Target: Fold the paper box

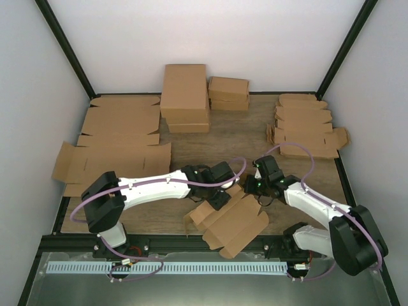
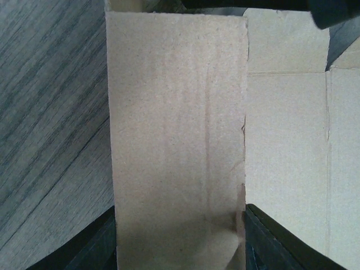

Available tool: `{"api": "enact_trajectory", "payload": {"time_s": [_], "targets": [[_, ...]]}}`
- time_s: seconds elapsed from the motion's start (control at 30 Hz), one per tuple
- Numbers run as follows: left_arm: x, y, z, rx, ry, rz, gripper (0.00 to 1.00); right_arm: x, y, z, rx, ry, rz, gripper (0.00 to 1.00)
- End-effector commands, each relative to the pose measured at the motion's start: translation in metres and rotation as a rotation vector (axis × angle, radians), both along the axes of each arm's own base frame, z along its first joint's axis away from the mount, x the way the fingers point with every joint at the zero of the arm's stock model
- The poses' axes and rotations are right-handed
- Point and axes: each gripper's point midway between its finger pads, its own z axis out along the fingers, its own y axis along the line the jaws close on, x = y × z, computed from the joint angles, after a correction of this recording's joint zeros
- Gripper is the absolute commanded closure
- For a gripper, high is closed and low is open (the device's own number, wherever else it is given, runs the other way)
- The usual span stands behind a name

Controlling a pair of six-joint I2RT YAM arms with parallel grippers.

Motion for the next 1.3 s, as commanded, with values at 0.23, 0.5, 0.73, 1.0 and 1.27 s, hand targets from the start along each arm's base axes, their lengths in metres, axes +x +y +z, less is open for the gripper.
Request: {"api": "enact_trajectory", "payload": {"time_s": [0.23, 0.5, 0.73, 1.0, 1.27], "targets": [[0.001, -0.01, 0.001, 0.001, -0.022, -0.012, 0.45, 0.005, -0.006, -0.014, -0.068, -0.017, -0.014, 0.99], [0.002, -0.01, 0.0, 0.008, -0.027, -0.009, 0.45, -0.007, 0.012, -0.002, 0.035, 0.001, 0.051, 0.99], [0.002, -0.008, -0.001, 0.017, -0.029, -0.006, 0.45, 0.009, -0.022, 0.008, -0.087, -0.07, -0.132, 0.99], [0.001, -0.007, -0.002, 0.022, -0.03, -0.006, 0.45, 0.002, -0.021, -0.021, -0.117, 0.024, -0.124, 0.99], [0.001, -0.008, -0.002, 0.02, -0.032, -0.01, 0.45, -0.012, 0.028, 0.007, 0.123, 0.023, 0.1, 0.99]]}}
